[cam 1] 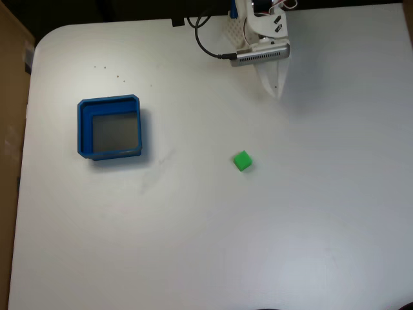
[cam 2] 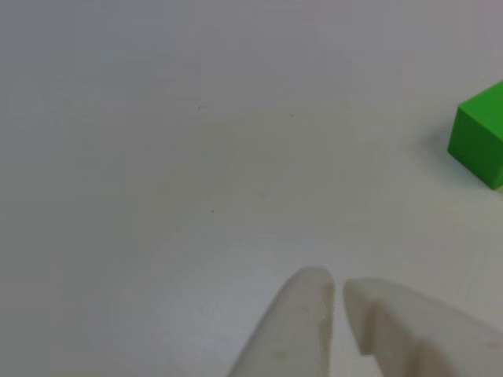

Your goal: Pick up green cube and drop it in the blue box

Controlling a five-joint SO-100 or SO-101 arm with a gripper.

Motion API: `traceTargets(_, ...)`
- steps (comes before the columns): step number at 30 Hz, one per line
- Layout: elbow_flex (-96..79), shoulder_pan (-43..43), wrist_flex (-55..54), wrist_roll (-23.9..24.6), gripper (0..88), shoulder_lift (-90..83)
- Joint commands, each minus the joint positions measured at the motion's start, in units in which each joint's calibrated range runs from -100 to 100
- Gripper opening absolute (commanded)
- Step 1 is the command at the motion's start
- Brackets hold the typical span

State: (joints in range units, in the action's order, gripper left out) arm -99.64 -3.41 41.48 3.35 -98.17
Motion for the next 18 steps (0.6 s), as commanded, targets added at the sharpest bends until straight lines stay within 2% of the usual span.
traceTargets(1,-0.2,0.4,-0.8,0.0,0.9,-0.6)
traceTargets(18,-0.1,0.8,-0.8,0.0,0.9,-0.6)
